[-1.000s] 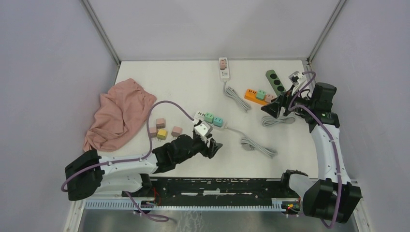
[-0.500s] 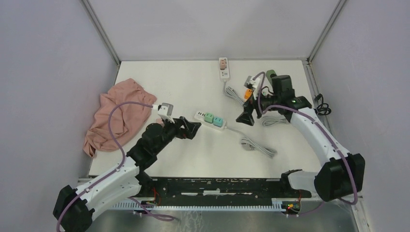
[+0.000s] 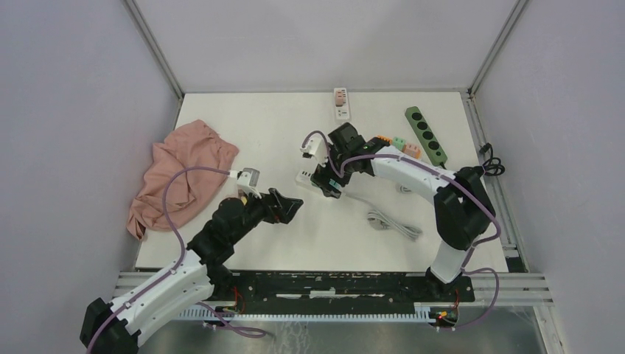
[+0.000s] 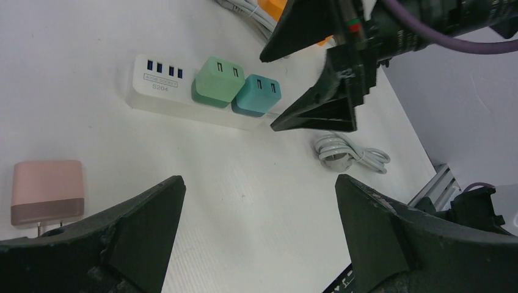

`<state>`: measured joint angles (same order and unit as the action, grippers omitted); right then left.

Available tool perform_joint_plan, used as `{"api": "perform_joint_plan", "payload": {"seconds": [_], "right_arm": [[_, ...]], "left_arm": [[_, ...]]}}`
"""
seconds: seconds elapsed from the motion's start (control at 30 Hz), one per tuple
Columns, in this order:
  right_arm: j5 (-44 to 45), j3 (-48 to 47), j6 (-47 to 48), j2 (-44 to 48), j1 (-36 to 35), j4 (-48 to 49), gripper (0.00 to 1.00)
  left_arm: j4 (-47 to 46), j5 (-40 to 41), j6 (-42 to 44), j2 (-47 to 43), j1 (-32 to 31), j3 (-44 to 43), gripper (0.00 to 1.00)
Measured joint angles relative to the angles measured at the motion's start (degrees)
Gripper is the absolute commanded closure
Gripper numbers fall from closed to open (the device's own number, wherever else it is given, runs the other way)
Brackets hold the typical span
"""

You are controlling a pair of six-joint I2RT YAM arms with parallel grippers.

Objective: Pull the plug off the socket

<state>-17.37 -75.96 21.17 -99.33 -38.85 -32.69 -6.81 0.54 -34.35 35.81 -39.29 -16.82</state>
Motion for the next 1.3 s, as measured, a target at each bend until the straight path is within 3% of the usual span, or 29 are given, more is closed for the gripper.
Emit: {"api": "perform_joint_plan", "payload": {"seconds": [0.13,0.27,0.43,0.67,0.83,1.03,1.17,1.3], "right_arm": [[3.1,-1.3,-1.0,-4.1,-1.0,-0.7,0.33],[4.2,-1.3,-1.7,-5.0,-1.2,-1.7,0.44],[4.4,-1.8,-0.7,-5.7,-1.2,-2.2,0.73],[1.3,-1.8,5.2,-5.3,-0.2,-5.1,0.83],[-5.9,-1.5,18.1,-3.3,3.1,-15.2,0.83],[-10.5,8.0,36.7,4.7,4.5,-23.3,0.77],[-11.7,13.6,44.7,8.9,4.1,-25.9,0.63],[-12.1,16.7,48.5,11.9,4.1,-25.8,0.37]], "left_arm": [[0.3,0.9,-0.2,-2.1,0.0,0.5,0.01],[0.2,0.9,-0.2,-2.7,0.0,1.1,0.0],[-0.4,0.6,-0.2,-2.7,0.0,1.9,0.0],[-3.8,-3.9,0.8,-4.1,0.0,3.7,0.02],[-9.5,-8.3,1.7,-7.1,0.0,6.9,0.04],[-16.8,-12.4,2.0,-6.7,-0.1,9.5,0.05],[-20.3,-13.6,3.2,-3.2,-2.1,9.7,0.05],[-21.9,-12.7,6.5,0.5,-7.8,9.7,0.05]]}}
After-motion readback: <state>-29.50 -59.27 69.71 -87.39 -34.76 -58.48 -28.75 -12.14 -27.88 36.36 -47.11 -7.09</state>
